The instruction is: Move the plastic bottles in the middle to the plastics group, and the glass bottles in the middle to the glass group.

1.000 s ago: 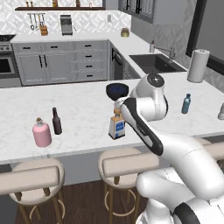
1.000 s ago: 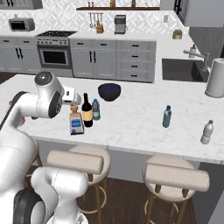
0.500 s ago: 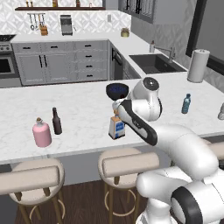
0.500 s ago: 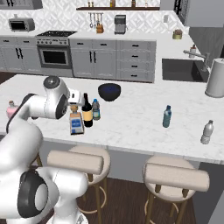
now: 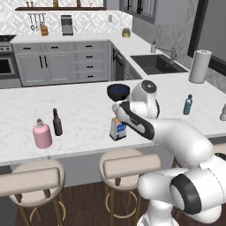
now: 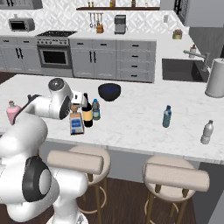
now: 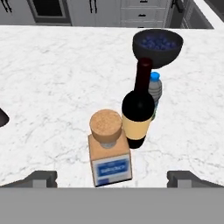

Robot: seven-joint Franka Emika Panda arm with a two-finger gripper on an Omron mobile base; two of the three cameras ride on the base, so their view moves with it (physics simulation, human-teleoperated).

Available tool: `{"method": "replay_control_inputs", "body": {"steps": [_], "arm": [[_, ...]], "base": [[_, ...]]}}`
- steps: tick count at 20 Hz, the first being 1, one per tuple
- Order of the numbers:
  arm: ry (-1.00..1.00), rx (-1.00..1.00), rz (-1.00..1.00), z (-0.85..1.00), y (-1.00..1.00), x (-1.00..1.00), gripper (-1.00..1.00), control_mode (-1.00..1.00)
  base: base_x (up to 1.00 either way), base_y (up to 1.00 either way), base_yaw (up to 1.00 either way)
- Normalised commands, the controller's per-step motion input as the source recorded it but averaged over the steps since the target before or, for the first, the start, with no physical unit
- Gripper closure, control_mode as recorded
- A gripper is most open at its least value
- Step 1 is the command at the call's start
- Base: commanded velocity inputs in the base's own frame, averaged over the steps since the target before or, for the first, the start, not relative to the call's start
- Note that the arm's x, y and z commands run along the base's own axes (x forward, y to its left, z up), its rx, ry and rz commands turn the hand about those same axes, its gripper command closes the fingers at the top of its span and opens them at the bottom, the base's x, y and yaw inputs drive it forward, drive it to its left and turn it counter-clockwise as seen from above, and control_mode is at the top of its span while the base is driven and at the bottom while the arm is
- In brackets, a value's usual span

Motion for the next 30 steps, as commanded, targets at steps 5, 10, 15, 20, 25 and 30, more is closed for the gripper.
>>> {"method": "replay_control_inputs", "body": {"steps": [5, 10, 15, 20, 25, 30], "arm": [[0.00, 0.00, 0.00, -0.14, 0.00, 0.25, -1.00, -1.00], [0.00, 0.00, 0.00, -0.13, 0.00, 0.36, -1.00, -1.00], [0.00, 0.00, 0.00, -0.08, 0.00, 0.30, -1.00, -1.00], [0.00, 0.00, 0.00, -0.14, 0.04, 0.11, -1.00, -1.00], [0.00, 0.00, 0.00, -0.13, 0.08, 0.04, -1.00, -1.00], [0.00, 0.00, 0.00, -0.11, 0.14, 0.14, -1.00, -1.00]], "base": [[0.00, 0.00, 0.00], [0.00, 0.00, 0.00], [0.00, 0.00, 0.00], [0.00, 0.00, 0.00], [0.00, 0.00, 0.00], [0.00, 0.00, 0.00]]}}
